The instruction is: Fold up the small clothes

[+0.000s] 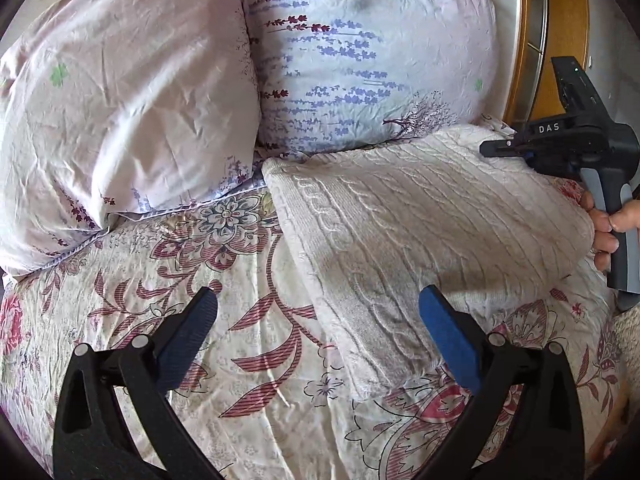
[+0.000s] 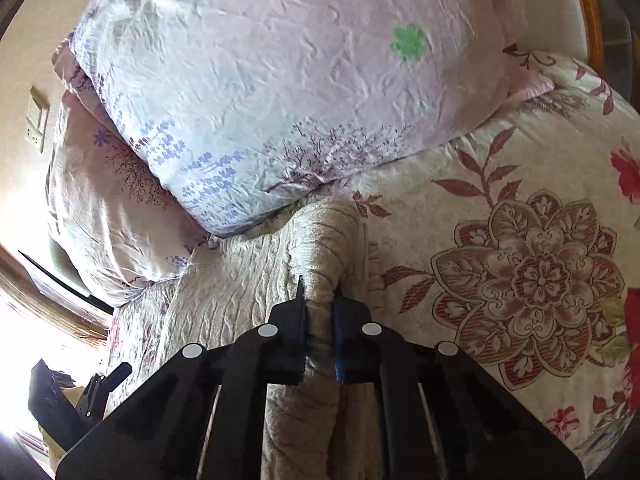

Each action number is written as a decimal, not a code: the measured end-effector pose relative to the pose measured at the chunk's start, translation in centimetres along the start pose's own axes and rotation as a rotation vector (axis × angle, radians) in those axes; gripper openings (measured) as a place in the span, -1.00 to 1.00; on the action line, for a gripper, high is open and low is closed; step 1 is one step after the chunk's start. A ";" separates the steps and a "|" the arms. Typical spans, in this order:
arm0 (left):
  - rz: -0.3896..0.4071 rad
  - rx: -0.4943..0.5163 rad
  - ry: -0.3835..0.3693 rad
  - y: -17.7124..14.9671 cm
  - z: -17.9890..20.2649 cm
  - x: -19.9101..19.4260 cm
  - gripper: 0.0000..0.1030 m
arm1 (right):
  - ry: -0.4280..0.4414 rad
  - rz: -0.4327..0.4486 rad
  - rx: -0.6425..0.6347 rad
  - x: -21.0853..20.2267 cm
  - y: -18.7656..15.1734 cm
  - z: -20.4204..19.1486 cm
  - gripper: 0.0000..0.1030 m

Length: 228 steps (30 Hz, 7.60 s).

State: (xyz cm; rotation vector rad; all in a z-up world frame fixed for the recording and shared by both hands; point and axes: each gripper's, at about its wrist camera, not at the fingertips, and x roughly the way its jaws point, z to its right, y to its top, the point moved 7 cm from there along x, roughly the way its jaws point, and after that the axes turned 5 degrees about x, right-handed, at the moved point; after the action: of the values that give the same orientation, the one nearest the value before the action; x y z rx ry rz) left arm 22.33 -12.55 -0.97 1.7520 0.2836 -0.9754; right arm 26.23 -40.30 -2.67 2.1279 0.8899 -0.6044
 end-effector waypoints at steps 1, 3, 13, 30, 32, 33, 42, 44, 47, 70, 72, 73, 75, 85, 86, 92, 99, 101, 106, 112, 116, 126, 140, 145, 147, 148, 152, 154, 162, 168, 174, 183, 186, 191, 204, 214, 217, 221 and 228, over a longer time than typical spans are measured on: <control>-0.003 -0.004 0.004 0.0 -0.1 0.1 0.96 | -0.003 0.020 -0.007 -0.3 0.4 -0.3 -0.81; -0.008 -0.004 0.014 -0.1 -0.2 0.3 0.96 | -0.009 0.048 -0.009 -0.8 1.1 -0.4 -0.81; -0.005 0.014 0.026 -0.3 -0.5 -0.2 0.96 | -0.032 -0.048 0.094 1.0 -0.3 2.8 -0.58; -0.001 0.223 0.010 -3.5 1.5 -1.7 0.96 | 0.045 -0.090 0.017 -3.3 -6.4 2.2 -0.72; -0.016 0.239 0.029 -3.5 1.7 -1.4 0.96 | 0.056 -0.050 0.059 -3.7 -5.6 2.7 -0.73; -0.020 0.244 0.041 -3.5 1.8 -1.2 0.96 | 0.061 -0.030 0.086 -3.9 -5.2 3.0 -0.74; -0.039 0.228 0.081 -3.2 1.5 -0.3 0.96 | 0.125 -0.037 0.177 -5.5 -6.8 5.0 -0.06; -0.039 0.219 0.082 -3.1 1.4 -0.2 0.96 | 0.133 -0.038 0.177 -6.3 -7.5 5.0 -0.06; -0.047 0.177 0.077 -2.9 0.9 0.2 0.96 | 0.112 -0.052 0.156 -6.5 -8.5 4.8 -0.06; -0.081 -0.382 -0.335 3.1 -3.8 1.7 0.95 | 0.123 -0.183 0.250 -2.2 -3.5 5.3 0.91; -0.126 -0.422 -0.351 3.4 -3.3 3.7 0.95 | 0.100 -0.202 0.242 -1.2 -3.3 5.2 0.90; -0.141 -0.428 -0.350 3.5 -3.1 4.5 0.95 | 0.093 -0.210 0.240 -0.8 -3.2 5.2 0.90; -0.153 -0.401 -0.317 3.9 -2.4 5.5 0.95 | 0.086 -0.227 0.233 0.0 -3.1 5.1 0.82; -0.171 -0.252 -0.232 4.7 0.5 7.8 0.81 | 0.177 -0.287 0.241 2.8 -3.4 3.7 0.60; -0.173 -0.255 -0.228 4.7 0.6 8.1 0.81 | 0.197 -0.299 0.246 3.1 -3.6 3.5 0.53; -0.175 -0.286 -0.252 4.9 0.7 9.1 0.79 | 0.242 -0.317 0.236 4.2 -4.1 2.4 0.42; -0.148 -0.344 -0.286 4.7 0.2 9.0 0.36 | 0.294 -0.324 0.272 5.2 -4.9 2.1 -0.28; -0.130 -0.372 -0.311 4.6 -0.4 8.6 0.12 | 0.324 -0.305 0.298 5.0 -5.0 2.2 -0.34; -0.100 -0.483 -0.426 4.2 -1.7 8.3 -0.30 | 0.371 -0.280 0.349 4.6 -5.3 1.7 -0.39; -0.070 -0.559 -0.520 3.3 -3.5 6.6 -0.41 | 0.445 -0.248 0.340 3.7 -5.0 -1.6 -0.41; -0.030 -0.556 -0.484 2.6 -6.0 3.5 -0.42 | 0.486 -0.287 0.292 4.3 -5.8 -5.4 -0.43; -0.081 -0.542 -0.278 -2.4 -13.4 0.5 -0.30 | 0.376 -0.366 0.106 9.6 -10.3 -12.1 -0.43; 0.106 -0.266 -0.015 -0.5 -10.9 -5.3 0.66 | 0.297 -0.221 0.179 6.8 -4.9 -9.7 -0.17; 0.054 -0.139 -0.019 -0.3 -7.1 -3.6 0.69 | 0.277 -0.276 0.196 9.7 -5.6 -9.7 -0.77; 0.015 -0.130 -0.009 -0.9 -7.0 -2.6 0.69 | 0.244 -0.249 0.189 9.7 -5.2 -9.4 -0.81; 0.005 -0.128 -0.008 -1.2 -7.1 -2.3 0.69 | 0.225 -0.239 0.197 9.8 -5.0 -9.1 -0.81; 0.006 -0.091 0.016 -1.5 -6.8 -2.1 0.69 | 0.172 -0.241 0.229 10.8 -4.6 -8.1 -0.82; 0.005 -0.080 0.031 -1.5 -6.7 -2.0 0.71 | 0.159 -0.251 0.221 11.2 -4.9 -8.0 -0.82; 0.044 -0.085 0.087 -3.0 -7.9 -4.7 0.86 | 0.211 -0.225 0.188 6.8 -5.6 -8.6 -0.12; 0.074 -0.100 0.116 -6.3 -10.2 -7.8 0.90 | 0.272 -0.256 0.198 4.0 -8.6 -7.7 -0.12; 0.061 -0.046 0.099 -8.7 -10.1 -8.7 0.90 | 0.307 -0.290 0.151 4.1 -9.7 -9.4 -0.74; -0.020 0.051 0.172 -10.1 -8.8 -6.7 0.90 | 0.273 -0.245 0.161 2.6 -10.3 -8.7 -0.31; -0.043 0.050 0.206 -10.6 -9.4 -6.3 0.90 | 0.291 -0.219 0.152 0.7 -10.9 -8.3 -0.06; -0.083 -0.059 0.217 -11.3 -11.5 -5.5 0.91 | 0.276 -0.235 0.083 0.0 -13.0 -9.0 -0.30; -0.015 -0.267 0.162 -11.1 -11.5 -9.1 0.92 | 0.018 -0.120 0.001 -1.5 -15.0 -7.3 0.18; 0.062 -0.146 0.103 -4.2 -5.1 -5.9 0.76 | 0.048 0.025 -0.280 -2.0 -13.6 -13.8 0.19; 0.010 -0.102 0.147 -4.8 -4.6 -4.0 0.67 | -0.004 -0.070 -0.299 0.6 -14.5 -13.5 -0.03; -0.011 -0.037 0.201 -5.4 -4.0 -3.2 0.68 | -0.085 -0.097 -0.319 1.7 -15.5 -12.4 -0.03; -0.029 -0.030 0.248 -6.0 -3.8 -2.3 0.80 | -0.142 -0.109 -0.311 2.6 -16.1 -11.5 -0.02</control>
State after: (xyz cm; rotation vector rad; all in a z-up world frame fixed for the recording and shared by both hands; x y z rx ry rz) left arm 19.03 -6.22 -2.98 1.8464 0.4804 -0.7695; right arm 17.41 -22.55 -4.47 1.7460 0.9569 -0.6199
